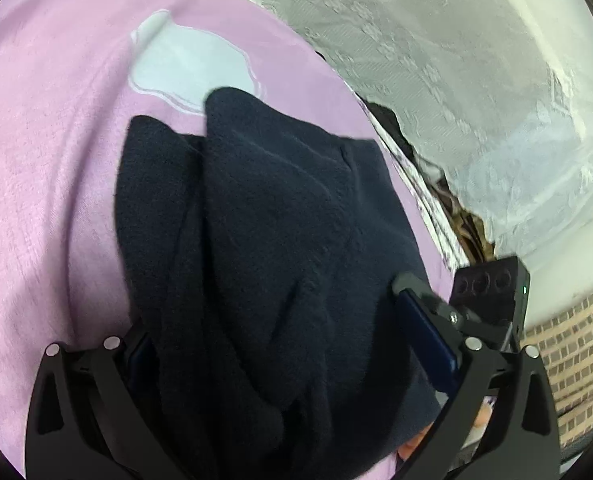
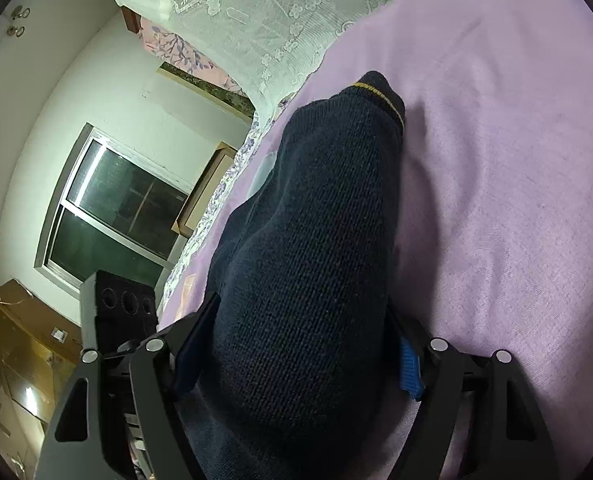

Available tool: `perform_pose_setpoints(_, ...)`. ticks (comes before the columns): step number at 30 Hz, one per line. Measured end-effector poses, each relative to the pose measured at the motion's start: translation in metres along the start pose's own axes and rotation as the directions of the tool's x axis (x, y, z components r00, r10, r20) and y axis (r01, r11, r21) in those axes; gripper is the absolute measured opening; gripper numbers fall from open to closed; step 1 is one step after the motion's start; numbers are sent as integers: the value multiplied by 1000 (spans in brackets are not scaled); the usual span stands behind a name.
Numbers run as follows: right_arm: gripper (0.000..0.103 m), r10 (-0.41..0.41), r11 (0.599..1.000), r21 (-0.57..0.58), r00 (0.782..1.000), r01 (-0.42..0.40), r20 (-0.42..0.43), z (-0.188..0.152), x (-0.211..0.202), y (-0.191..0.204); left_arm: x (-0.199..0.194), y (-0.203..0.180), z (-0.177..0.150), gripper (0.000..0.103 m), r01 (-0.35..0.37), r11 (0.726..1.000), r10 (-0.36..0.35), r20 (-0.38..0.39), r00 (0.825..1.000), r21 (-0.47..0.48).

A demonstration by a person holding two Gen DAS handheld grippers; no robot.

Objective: Fold small clothes

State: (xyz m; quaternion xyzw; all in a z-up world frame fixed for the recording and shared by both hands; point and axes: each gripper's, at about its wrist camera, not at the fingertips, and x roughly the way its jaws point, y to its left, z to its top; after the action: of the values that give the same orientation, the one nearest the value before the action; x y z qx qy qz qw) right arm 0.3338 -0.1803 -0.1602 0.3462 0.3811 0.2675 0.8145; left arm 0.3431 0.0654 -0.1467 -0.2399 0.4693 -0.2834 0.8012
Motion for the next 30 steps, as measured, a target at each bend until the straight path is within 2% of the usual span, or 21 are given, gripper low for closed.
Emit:
perform_pose_setpoints(4, 72, -8, 1000, -16, 999, 9, 43, -6, -3, 4, -1, -5, -2, 97, -4, 1000, 4, 7, 1000, 24)
perform_pose_setpoints(7, 66, -20, 999, -44, 997, 23, 79, -8, -10, 10, -10, -14, -6, 81, -29, 998, 26, 49, 998, 63)
perform_pose_setpoints(10, 64, -8, 999, -49, 995, 13, 97, -7, -18, 14, -20, -14, -8, 70, -5, 998, 1, 73, 997, 63)
perform_pose_setpoints(13, 63, -3, 998, -64, 995, 10, 104, -9, -23, 18, -24, -16, -12, 69, 5, 998, -10, 78, 997, 69)
perform_pose_setpoints(21, 61, 68, 996, -68, 994, -62, 91, -11, -35, 30, -52, -29, -30, 68, 36, 994, -51, 144, 988, 103)
perform_pose_setpoints(30, 61, 82, 990, -125, 992, -70, 92, -22, -48, 52, -78, -38, -41, 68, 38, 992, -60, 184, 981, 121)
